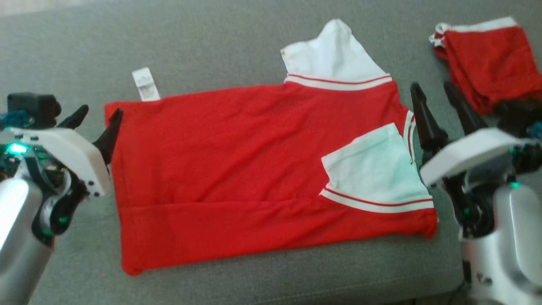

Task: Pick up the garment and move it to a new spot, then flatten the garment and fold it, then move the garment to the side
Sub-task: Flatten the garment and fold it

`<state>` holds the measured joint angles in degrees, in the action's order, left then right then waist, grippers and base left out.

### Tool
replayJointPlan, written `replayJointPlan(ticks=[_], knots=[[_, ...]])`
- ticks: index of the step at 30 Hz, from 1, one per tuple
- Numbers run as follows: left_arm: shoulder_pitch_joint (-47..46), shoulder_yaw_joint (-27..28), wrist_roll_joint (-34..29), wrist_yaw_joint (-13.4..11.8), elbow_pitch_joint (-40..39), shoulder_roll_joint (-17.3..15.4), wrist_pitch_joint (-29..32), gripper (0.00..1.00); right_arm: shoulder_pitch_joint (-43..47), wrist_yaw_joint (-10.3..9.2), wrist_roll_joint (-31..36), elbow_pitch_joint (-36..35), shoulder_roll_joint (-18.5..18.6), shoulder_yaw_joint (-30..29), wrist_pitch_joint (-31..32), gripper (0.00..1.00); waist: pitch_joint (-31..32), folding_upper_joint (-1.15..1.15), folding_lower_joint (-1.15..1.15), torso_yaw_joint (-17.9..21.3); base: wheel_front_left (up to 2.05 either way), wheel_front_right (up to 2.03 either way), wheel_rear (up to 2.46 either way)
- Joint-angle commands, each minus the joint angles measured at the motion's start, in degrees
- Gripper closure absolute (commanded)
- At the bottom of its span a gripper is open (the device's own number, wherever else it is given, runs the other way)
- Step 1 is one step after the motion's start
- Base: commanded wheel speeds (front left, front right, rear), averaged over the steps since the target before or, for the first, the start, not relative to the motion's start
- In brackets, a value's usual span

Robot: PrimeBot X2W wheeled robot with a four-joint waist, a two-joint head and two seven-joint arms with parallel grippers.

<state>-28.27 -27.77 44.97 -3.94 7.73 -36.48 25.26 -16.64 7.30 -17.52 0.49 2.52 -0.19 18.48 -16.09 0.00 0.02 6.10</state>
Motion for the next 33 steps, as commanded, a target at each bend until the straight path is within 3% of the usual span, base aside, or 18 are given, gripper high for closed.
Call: replayJointPlan(ticks=[1, 10, 18, 20, 22, 27, 33], knots=[[-4.22, 2.65, -0.56, 0.07, -0.43, -2.98, 0.83, 0.0, -2.75, 0.19, 0.41, -2.4, 0.36, 1.55, 0.4, 0.0, -2.05, 0.0, -0.02, 1.0, 0.0, 0.0, 0.0], [-9.64, 1.76, -1.53, -1.93, 7.34, -2.27, 4.98, 0.0, -8.41, 0.19, 0.14, -1.63, 0.36, 4.34, 0.38, 0.0, -6.29, 0.0, -0.02, 2.47, 0.0, 0.0, 0.0], [-10.91, 0.36, -1.16, -1.44, 9.44, -1.8, 7.94, 0.0, -10.81, 0.19, 0.66, -0.59, 0.36, 5.24, 0.47, 0.0, -7.52, 0.0, -0.02, 2.51, 0.0, 0.0, 0.0], [-11.13, -0.04, -0.94, -0.99, 9.14, -1.7, 8.62, 0.56, -11.54, 0.19, 0.9, -0.41, 0.39, 5.36, 0.72, 0.0, -7.7, 0.0, -0.02, 2.27, 0.0, 0.0, 0.0], [-11.37, -0.37, -0.86, -0.6, 8.74, -1.49, 8.82, 0.98, -12.42, 0.19, 1.19, -0.13, 0.74, 5.7, 1.14, 0.0, -7.83, 0.0, -0.02, 1.9, 0.0, 0.0, 0.0], [-12.22, -1.13, -1.3, 0.36, 7.13, -0.4, 7.54, 1.0, -16.5, 0.19, 2.35, 3.45, 2.2, 6.03, 4.39, 0.0, -8.08, 0.0, -0.02, 0.18, 0.0, 0.0, 0.0], [-13.96, -1.24, -2.02, 0.66, 4.8, 2.45, 3.37, 1.0, -27.14, 0.19, 6.75, 13.55, 5.2, 5.83, 9.14, 0.0, -9.27, 0.0, -0.02, -4.14, 0.0, 0.0, 0.0]])
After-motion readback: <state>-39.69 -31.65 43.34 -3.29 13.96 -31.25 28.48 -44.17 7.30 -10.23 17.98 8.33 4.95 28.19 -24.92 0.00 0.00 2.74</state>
